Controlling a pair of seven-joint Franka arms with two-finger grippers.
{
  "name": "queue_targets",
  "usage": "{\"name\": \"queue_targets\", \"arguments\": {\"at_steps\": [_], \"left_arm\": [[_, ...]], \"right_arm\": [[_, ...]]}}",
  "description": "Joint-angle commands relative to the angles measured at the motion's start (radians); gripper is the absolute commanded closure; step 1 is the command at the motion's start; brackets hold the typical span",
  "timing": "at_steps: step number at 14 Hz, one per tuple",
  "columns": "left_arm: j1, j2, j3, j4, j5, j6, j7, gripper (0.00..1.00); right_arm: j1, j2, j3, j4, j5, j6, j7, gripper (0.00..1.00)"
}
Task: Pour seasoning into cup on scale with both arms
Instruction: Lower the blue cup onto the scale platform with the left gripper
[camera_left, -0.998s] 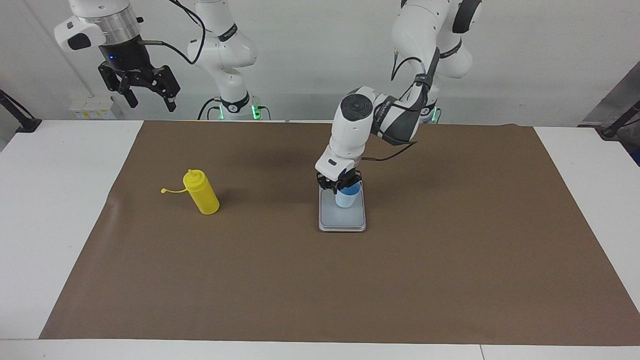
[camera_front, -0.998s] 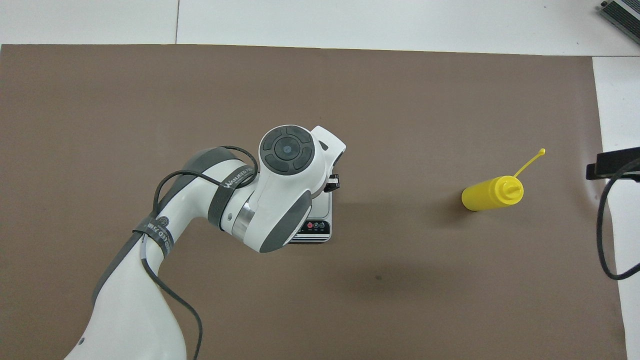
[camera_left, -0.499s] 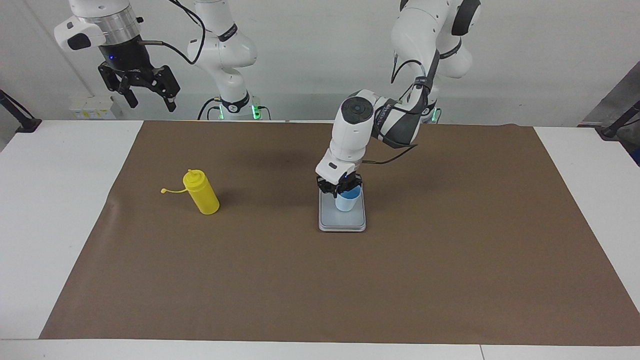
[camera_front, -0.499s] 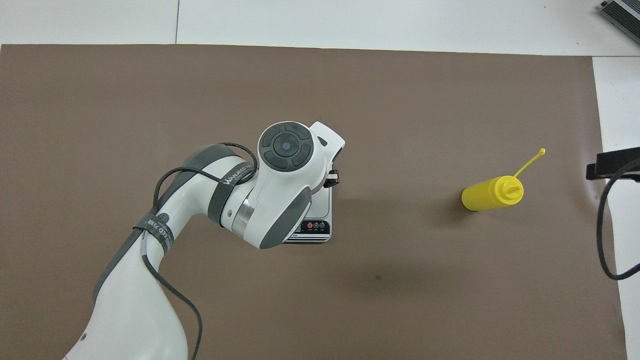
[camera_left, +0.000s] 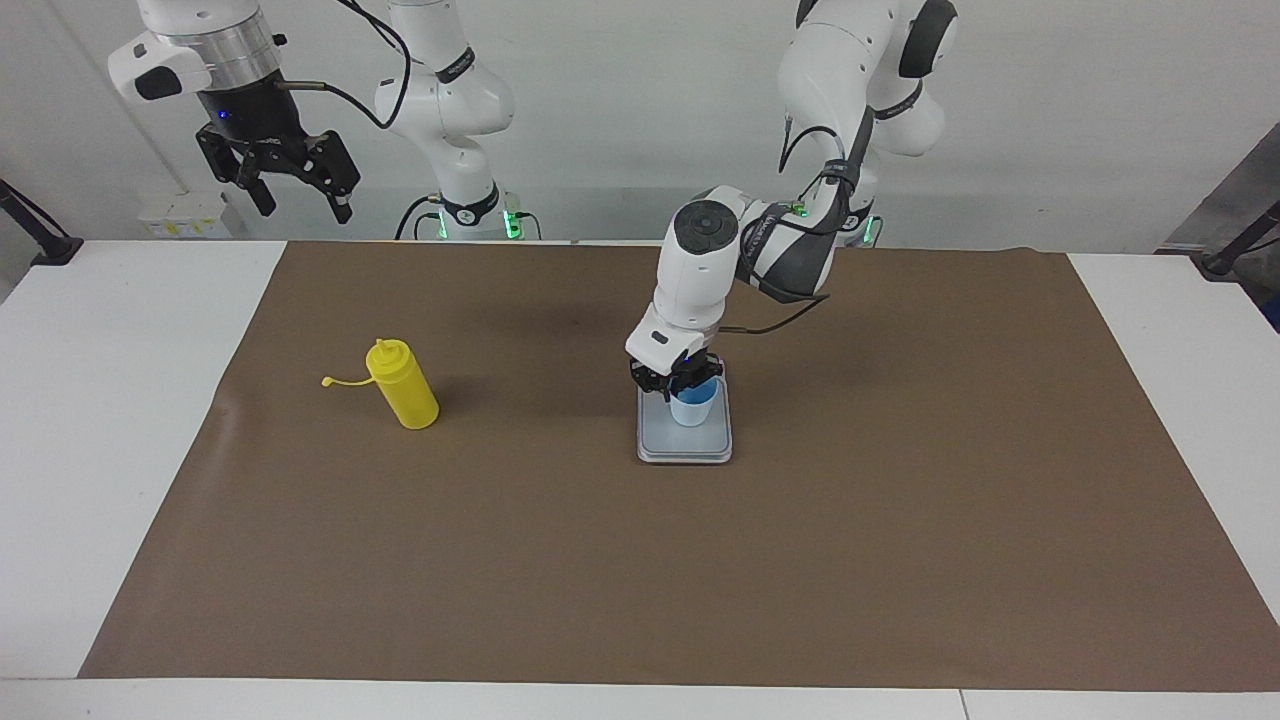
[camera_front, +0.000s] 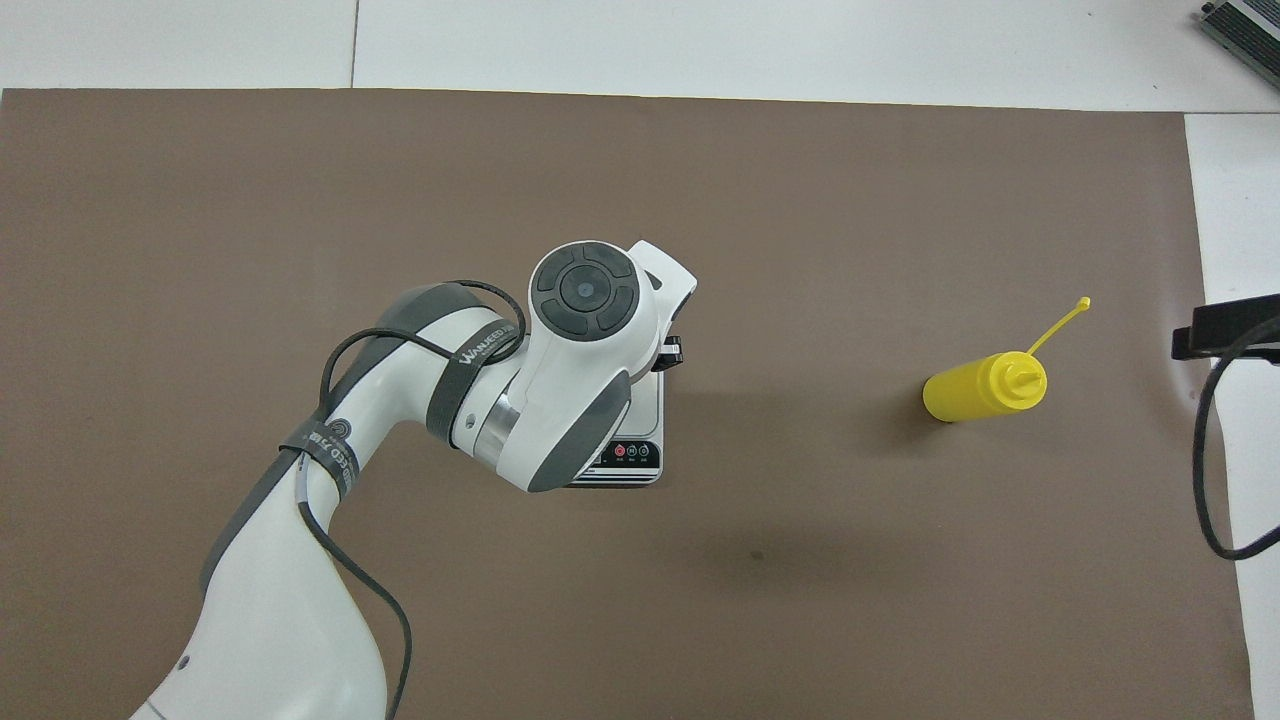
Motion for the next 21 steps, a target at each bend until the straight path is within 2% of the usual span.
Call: {"name": "queue_targets", "arguments": {"at_steps": [1,4,5,6,9,11,14,21], "left_arm": [[-0.015,0.04,0.013,0.03,0.046,0.005,-0.016,1.0],[-0.012,0.041,0.013,0.045,0.069,-0.018,-0.01,0.98],[-0.01,0.041,0.013,0.051,0.069,-0.024,-0.01,0.82],[-0.012,0.041,0.013,0.055,0.07,-0.031,-0.01,0.72],[-0.012,0.043,0.013,0.064,0.072,-0.041,-0.01,0.63],[-0.012,0.056,0.012,0.106,0.089,-0.087,-0.008,0.56],[-0.01,0.09,0.009,0.212,0.089,-0.191,-0.007,0.55],[0.003,0.092,-0.014,0.286,0.087,-0.282,-0.002,0.55]], "right_arm": [[-0.005,-0.017,0.002,-0.016,0.02,-0.005,0.0,0.0],[-0.005,-0.017,0.002,-0.016,0.02,-0.005,-0.001,0.0],[-0.005,-0.017,0.002,-0.016,0.02,-0.005,-0.001,0.0],[-0.005,-0.017,0.002,-0.016,0.02,-0.005,-0.001,0.0],[-0.005,-0.017,0.002,-0.016,0.02,-0.007,-0.001,0.0],[-0.005,-0.018,0.002,-0.016,0.02,-0.005,-0.001,0.0],[-0.005,-0.018,0.002,-0.016,0.02,-0.007,0.0,0.0],[-0.005,-0.031,-0.003,-0.016,0.02,-0.019,-0.003,0.0]]}}
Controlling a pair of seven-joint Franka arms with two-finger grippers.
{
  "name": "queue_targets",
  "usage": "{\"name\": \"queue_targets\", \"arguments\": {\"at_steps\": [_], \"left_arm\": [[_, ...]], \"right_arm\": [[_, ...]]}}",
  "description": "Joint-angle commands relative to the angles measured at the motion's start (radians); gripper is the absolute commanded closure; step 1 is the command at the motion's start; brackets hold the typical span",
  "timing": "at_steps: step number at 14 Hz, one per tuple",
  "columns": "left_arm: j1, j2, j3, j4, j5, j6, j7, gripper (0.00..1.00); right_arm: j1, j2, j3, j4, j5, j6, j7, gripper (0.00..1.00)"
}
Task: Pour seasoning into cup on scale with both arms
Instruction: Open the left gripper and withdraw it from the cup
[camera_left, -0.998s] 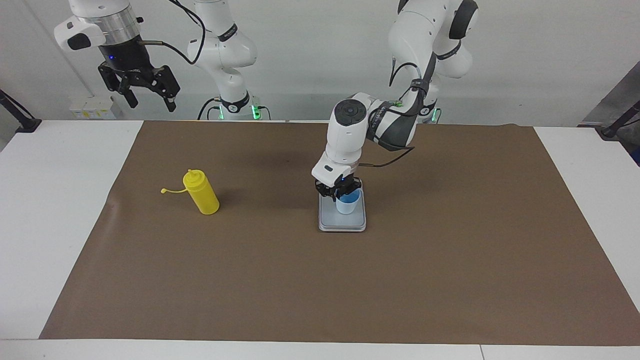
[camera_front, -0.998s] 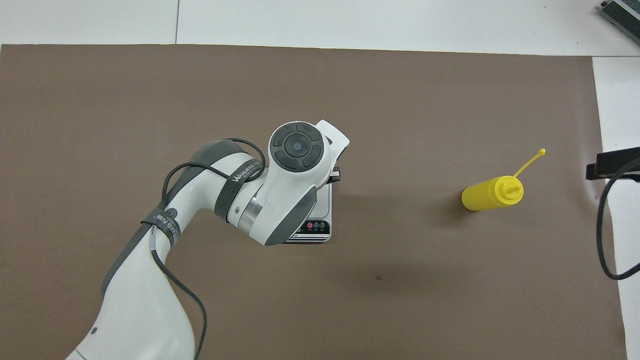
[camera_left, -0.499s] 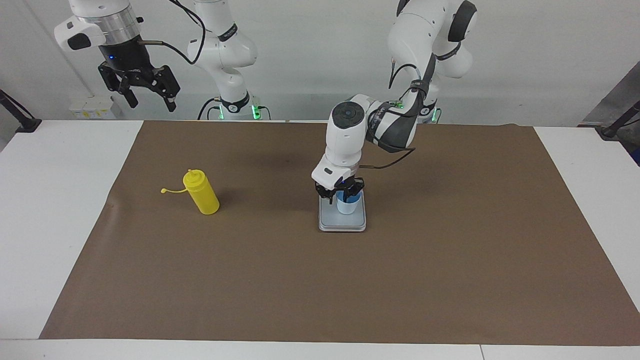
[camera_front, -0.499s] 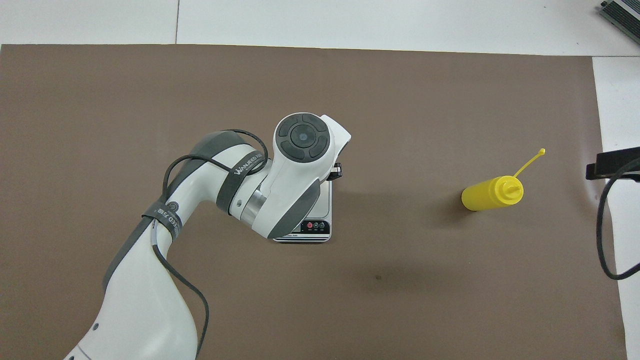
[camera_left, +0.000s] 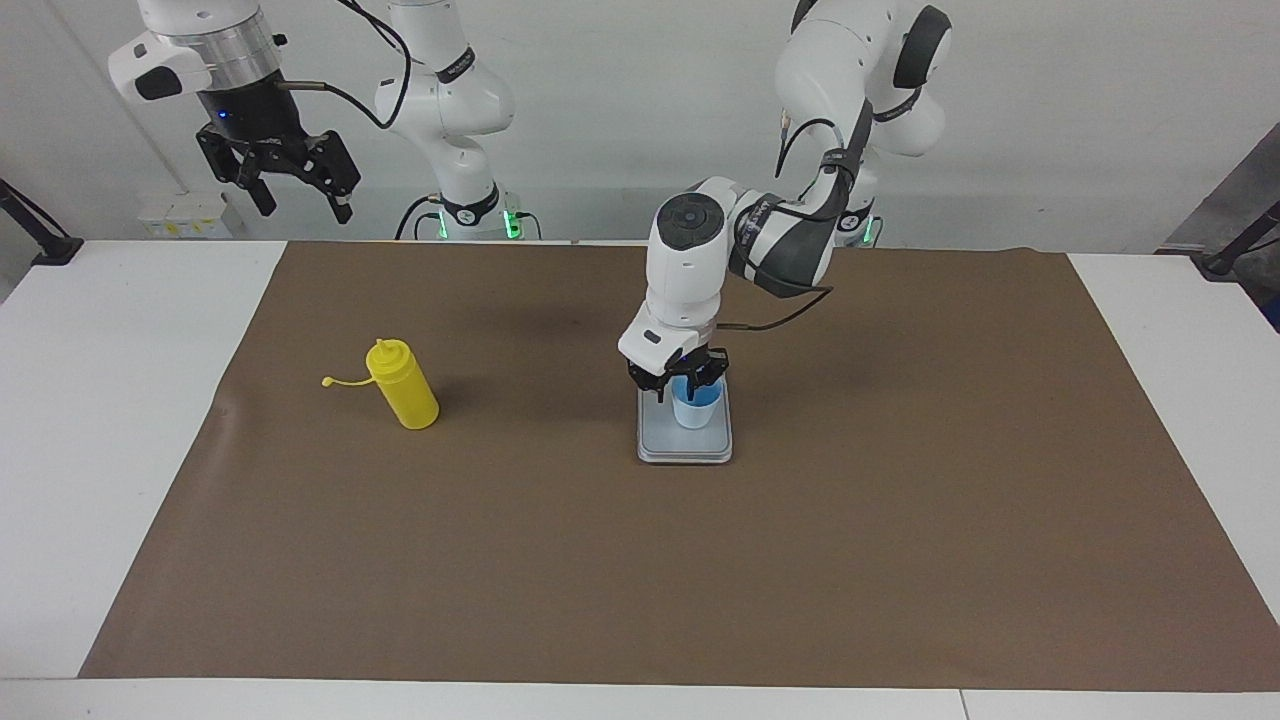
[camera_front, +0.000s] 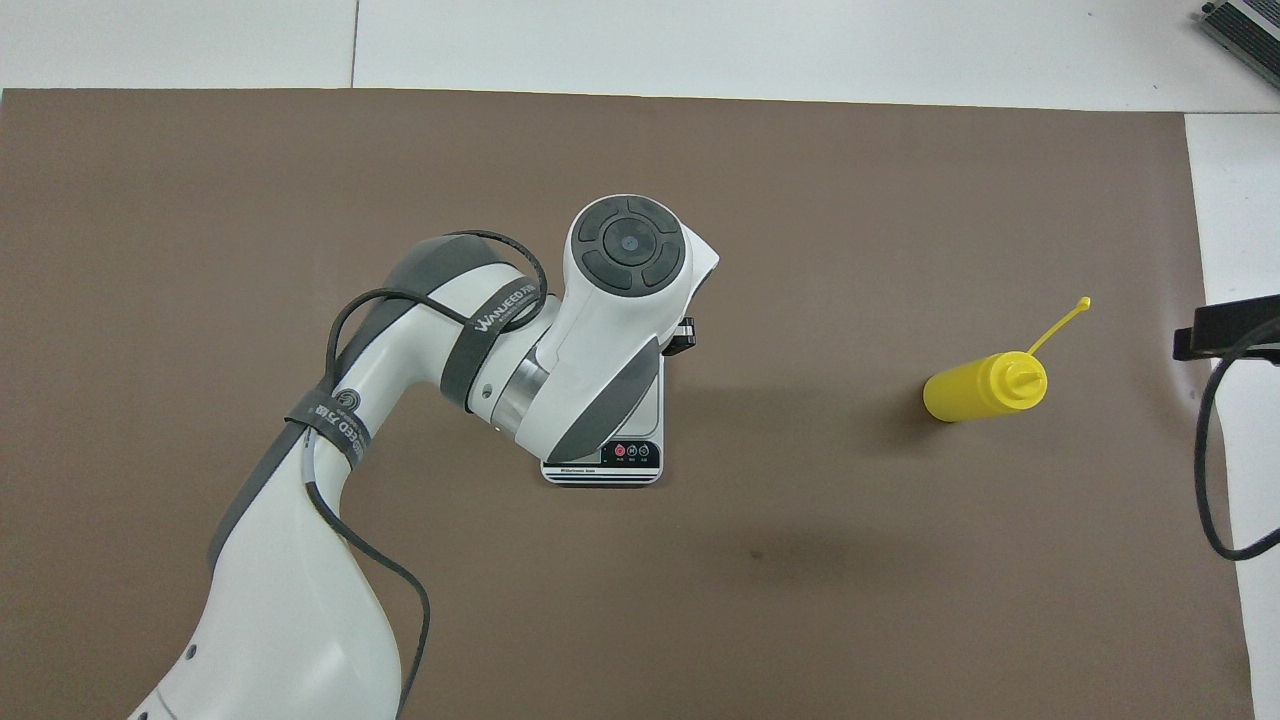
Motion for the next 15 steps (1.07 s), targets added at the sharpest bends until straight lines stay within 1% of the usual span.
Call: {"name": "queue_targets", "arguments": {"at_steps": [1,3,5,9,12,15], "left_arm": [[0.01,0.02,-0.012,0.08,0.022,-0.095,-0.002,0.55],[0.025,0.003,-0.009,0.1,0.018,-0.148,0.013,0.55],[0.062,-0.015,-0.023,0.14,0.012,-0.222,0.043,0.55],[0.203,-0.058,-0.086,0.21,-0.008,-0.366,0.152,0.55],[0.279,-0.086,-0.086,0.252,-0.007,-0.455,0.243,0.55],[0.384,-0.147,-0.086,0.263,-0.007,-0.521,0.344,0.56]], "right_arm": [[-0.004,-0.028,-0.001,-0.015,0.02,-0.016,-0.003,0.0],[-0.004,-0.028,-0.003,-0.016,0.02,-0.016,-0.003,0.0],[-0.004,-0.028,-0.001,-0.015,0.02,-0.016,-0.003,0.0],[-0.001,-0.025,0.003,-0.02,0.021,0.038,-0.004,0.0],[-0.003,-0.011,0.003,-0.024,0.021,0.048,-0.004,0.0],[-0.004,-0.013,0.003,-0.065,0.021,0.1,-0.076,0.0]]}}
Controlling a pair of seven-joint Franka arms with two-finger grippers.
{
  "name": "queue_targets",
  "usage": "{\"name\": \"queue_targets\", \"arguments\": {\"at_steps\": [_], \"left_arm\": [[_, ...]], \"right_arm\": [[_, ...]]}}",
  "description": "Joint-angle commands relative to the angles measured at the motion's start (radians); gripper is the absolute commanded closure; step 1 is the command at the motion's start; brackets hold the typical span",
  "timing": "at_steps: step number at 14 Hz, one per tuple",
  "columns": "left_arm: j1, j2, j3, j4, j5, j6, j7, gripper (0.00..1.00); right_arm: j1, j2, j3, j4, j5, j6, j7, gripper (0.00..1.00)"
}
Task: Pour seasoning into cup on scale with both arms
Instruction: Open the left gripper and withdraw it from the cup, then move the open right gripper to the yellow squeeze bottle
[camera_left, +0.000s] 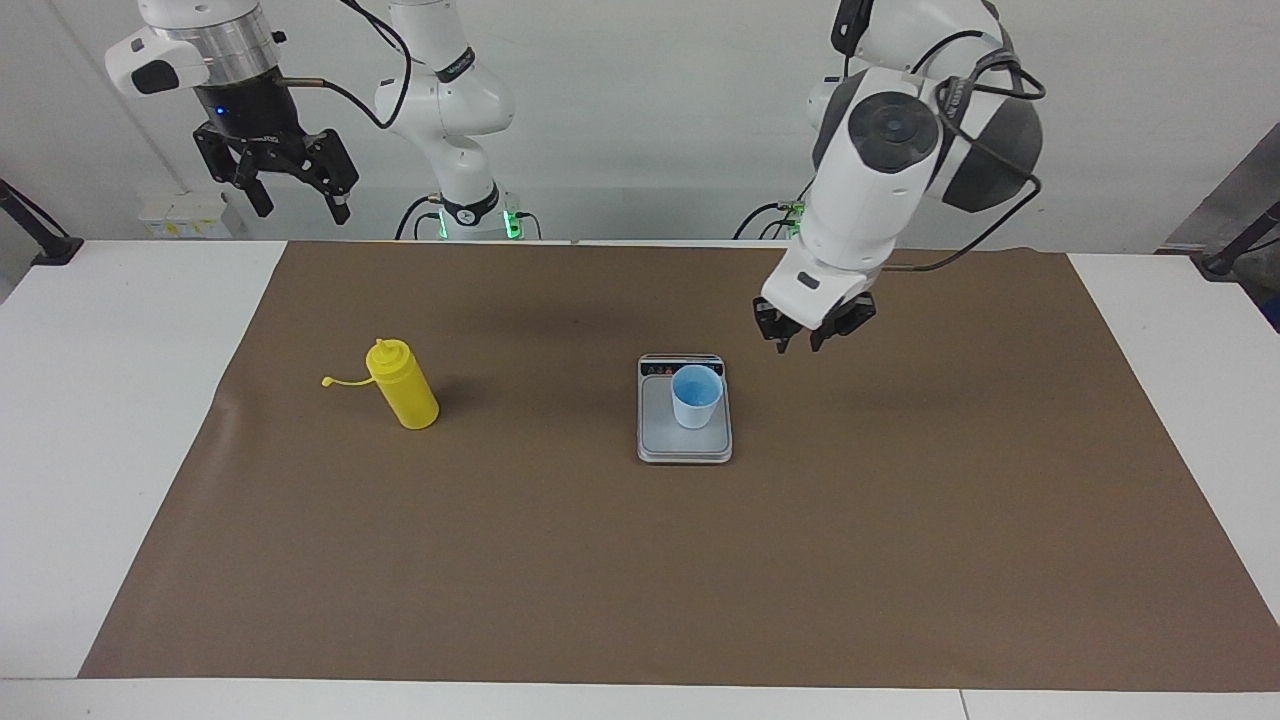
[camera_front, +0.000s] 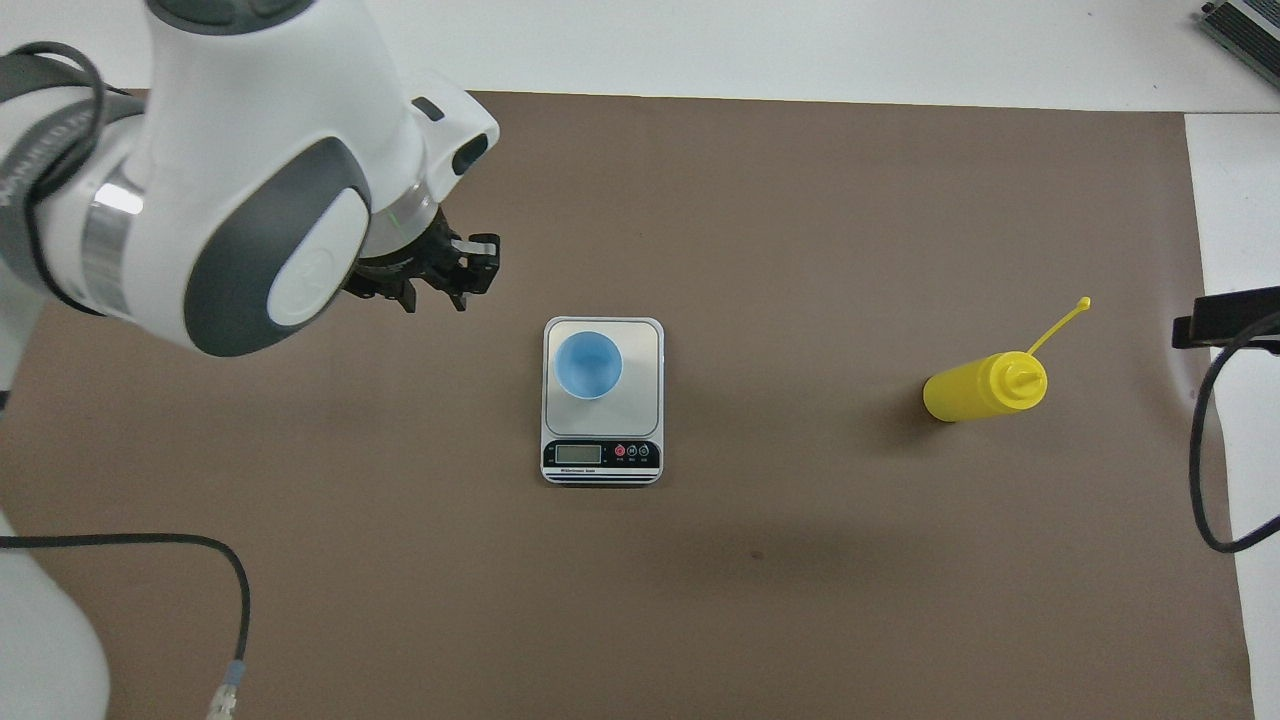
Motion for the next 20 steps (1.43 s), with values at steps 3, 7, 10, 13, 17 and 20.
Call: {"name": "queue_targets", "arguments": {"at_steps": [3,7,10,13,17,20], "left_arm": [[0.166,-0.1,-0.013,0.005,-0.004,-0.127,0.156,0.57],[0.257,-0.128,-0.009,0.004,0.004,-0.199,0.247,0.57],[0.3,-0.146,-0.006,0.004,0.039,-0.233,0.352,0.57],[0.318,-0.151,-0.003,-0.002,0.094,-0.227,0.464,0.57],[0.329,-0.254,-0.009,-0.158,0.091,-0.054,0.455,0.57],[0.33,-0.336,-0.009,-0.341,0.083,0.085,0.39,0.56]], "right_arm": [[-0.004,-0.019,0.001,-0.099,0.023,0.086,-0.13,0.0],[-0.013,-0.059,0.0,-0.229,0.058,0.166,-0.352,0.0],[-0.038,-0.119,-0.011,-0.396,0.113,0.311,-0.555,0.0],[-0.087,-0.151,-0.013,-0.499,0.194,0.399,-0.791,0.0],[-0.177,-0.202,-0.013,-0.625,0.353,0.474,-1.068,0.0],[-0.256,-0.201,-0.013,-0.67,0.488,0.476,-1.308,0.0]]}}
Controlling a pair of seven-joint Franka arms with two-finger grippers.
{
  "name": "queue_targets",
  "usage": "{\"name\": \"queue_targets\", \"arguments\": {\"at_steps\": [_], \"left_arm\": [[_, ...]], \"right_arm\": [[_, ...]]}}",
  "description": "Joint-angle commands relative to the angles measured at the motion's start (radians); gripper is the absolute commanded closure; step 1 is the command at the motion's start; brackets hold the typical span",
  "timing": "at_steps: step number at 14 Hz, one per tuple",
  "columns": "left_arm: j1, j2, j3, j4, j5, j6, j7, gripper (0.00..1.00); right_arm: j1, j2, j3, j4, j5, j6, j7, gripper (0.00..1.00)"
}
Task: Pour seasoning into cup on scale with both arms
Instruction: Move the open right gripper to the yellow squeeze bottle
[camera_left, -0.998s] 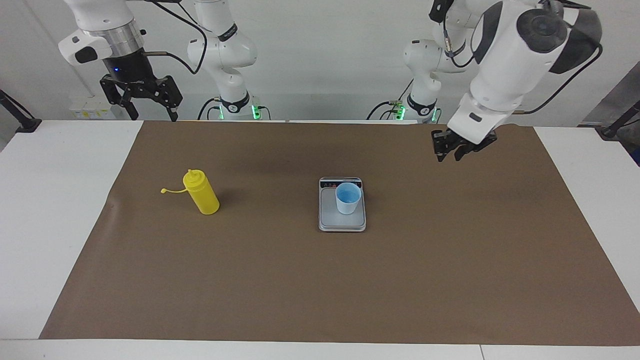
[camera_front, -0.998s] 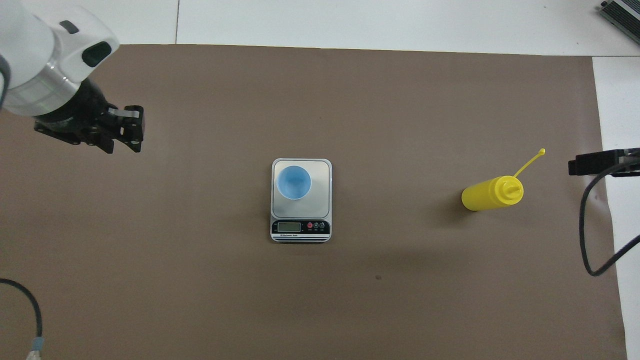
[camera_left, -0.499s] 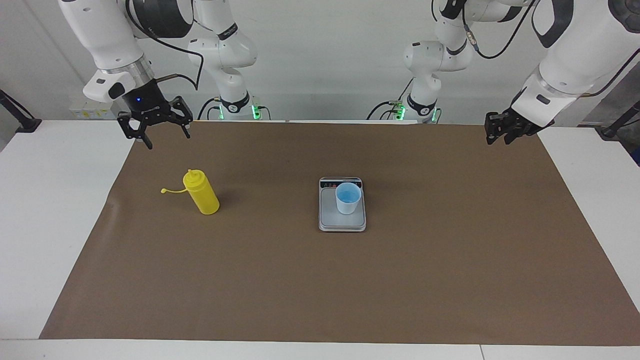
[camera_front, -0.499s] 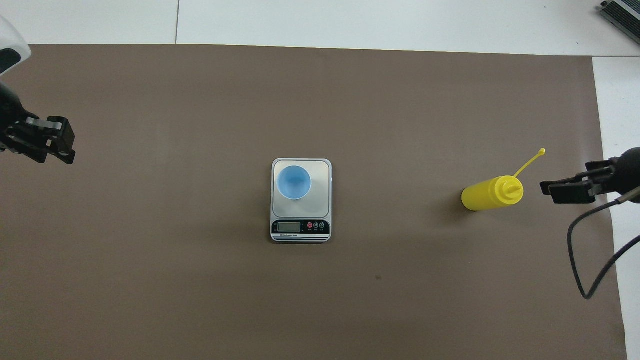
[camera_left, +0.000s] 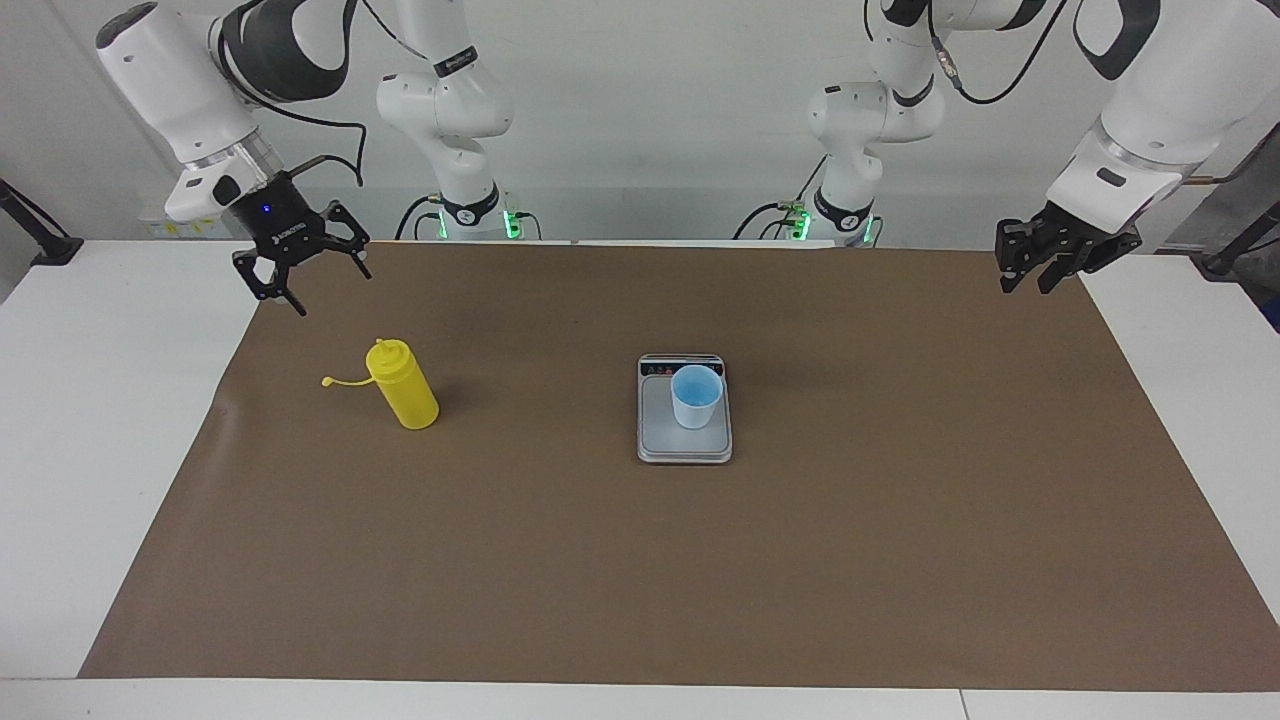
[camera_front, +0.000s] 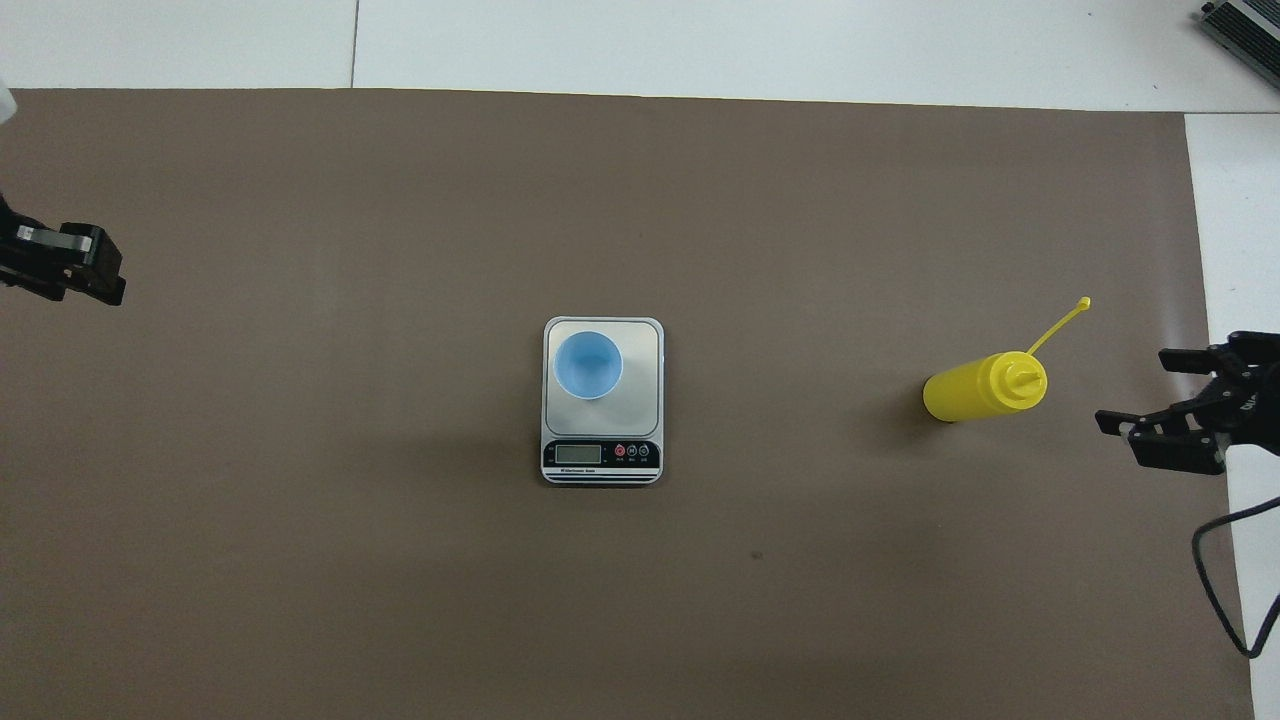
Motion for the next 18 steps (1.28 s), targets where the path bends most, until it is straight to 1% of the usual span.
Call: {"name": "queue_targets", "arguments": {"at_steps": [1,4,5,6,8,9,12,14,16,18], "left_arm": [[0.011,-0.117,-0.01,-0.214,0.011,0.129,-0.069,0.56],[0.011,-0.163,-0.01,-0.324,-0.015,0.216,-0.117,0.55],[0.011,-0.183,-0.01,-0.366,-0.016,0.244,-0.117,0.52],[0.011,-0.191,-0.01,-0.384,-0.016,0.256,-0.118,0.5],[0.009,-0.191,-0.01,-0.384,-0.017,0.253,-0.134,0.43],[0.009,-0.191,-0.01,-0.384,-0.017,0.253,-0.138,0.38],[0.011,-0.191,-0.01,-0.384,-0.017,0.249,-0.138,0.24],[0.011,-0.192,-0.009,-0.384,-0.017,0.238,-0.14,0.2],[0.034,-0.192,-0.01,-0.384,-0.017,0.23,-0.138,0.16],[0.061,-0.194,-0.01,-0.384,-0.016,0.23,-0.135,0.14]], "right_arm": [[-0.056,-0.032,0.006,-0.08,0.108,0.03,-0.191,0.0],[-0.101,-0.032,0.006,-0.123,0.203,0.031,-0.369,0.0],[-0.111,-0.024,0.006,-0.128,0.254,0.027,-0.439,0.0],[-0.124,-0.022,0.005,-0.137,0.297,0.023,-0.493,0.0],[-0.153,0.001,0.005,-0.145,0.347,0.02,-0.587,0.0],[-0.167,0.019,0.005,-0.145,0.369,0.019,-0.625,0.0],[-0.206,0.088,0.005,-0.145,0.455,0.01,-0.779,0.0],[-0.237,0.146,0.005,-0.145,0.518,-0.015,-0.881,0.0],[-0.248,0.188,0.005,-0.145,0.547,-0.039,-0.949,0.0],[-0.262,0.224,0.005,-0.145,0.578,-0.068,-1.004,0.0]]}}
